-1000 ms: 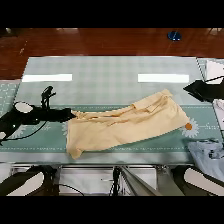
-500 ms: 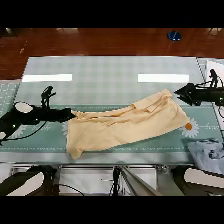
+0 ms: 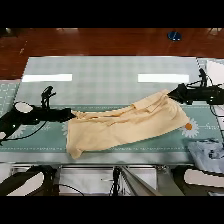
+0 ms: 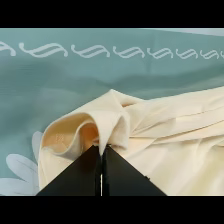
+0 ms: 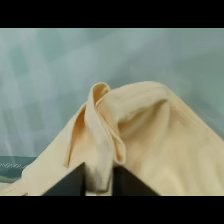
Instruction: Fold the shirts.
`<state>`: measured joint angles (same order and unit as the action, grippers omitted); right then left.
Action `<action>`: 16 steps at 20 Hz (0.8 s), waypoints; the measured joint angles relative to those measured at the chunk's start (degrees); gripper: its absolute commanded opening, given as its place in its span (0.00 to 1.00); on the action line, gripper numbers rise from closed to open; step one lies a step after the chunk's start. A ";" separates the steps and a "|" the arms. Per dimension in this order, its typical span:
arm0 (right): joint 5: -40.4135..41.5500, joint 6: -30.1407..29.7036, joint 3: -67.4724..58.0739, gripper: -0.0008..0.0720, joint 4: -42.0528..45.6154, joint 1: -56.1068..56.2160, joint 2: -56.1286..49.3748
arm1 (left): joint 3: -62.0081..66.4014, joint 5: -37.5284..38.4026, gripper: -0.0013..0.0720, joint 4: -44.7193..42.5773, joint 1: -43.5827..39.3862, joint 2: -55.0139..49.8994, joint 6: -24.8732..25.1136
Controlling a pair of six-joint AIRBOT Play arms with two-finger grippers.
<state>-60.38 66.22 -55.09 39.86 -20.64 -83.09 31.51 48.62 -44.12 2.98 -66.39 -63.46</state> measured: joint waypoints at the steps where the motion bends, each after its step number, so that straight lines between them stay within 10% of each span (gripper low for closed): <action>1: 0.74 -0.04 -0.02 0.05 -0.44 0.74 -0.13 | 0.00 0.04 0.05 0.02 0.00 0.00 0.00; 16: 0.22 0.35 -2.84 0.04 -9.84 -8.22 32.04 | 34.18 15.43 0.05 0.11 13.99 15.21 -3.04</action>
<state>-60.16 66.57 -57.93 30.02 -28.86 -51.05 65.69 64.05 -44.01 16.97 -51.18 -66.50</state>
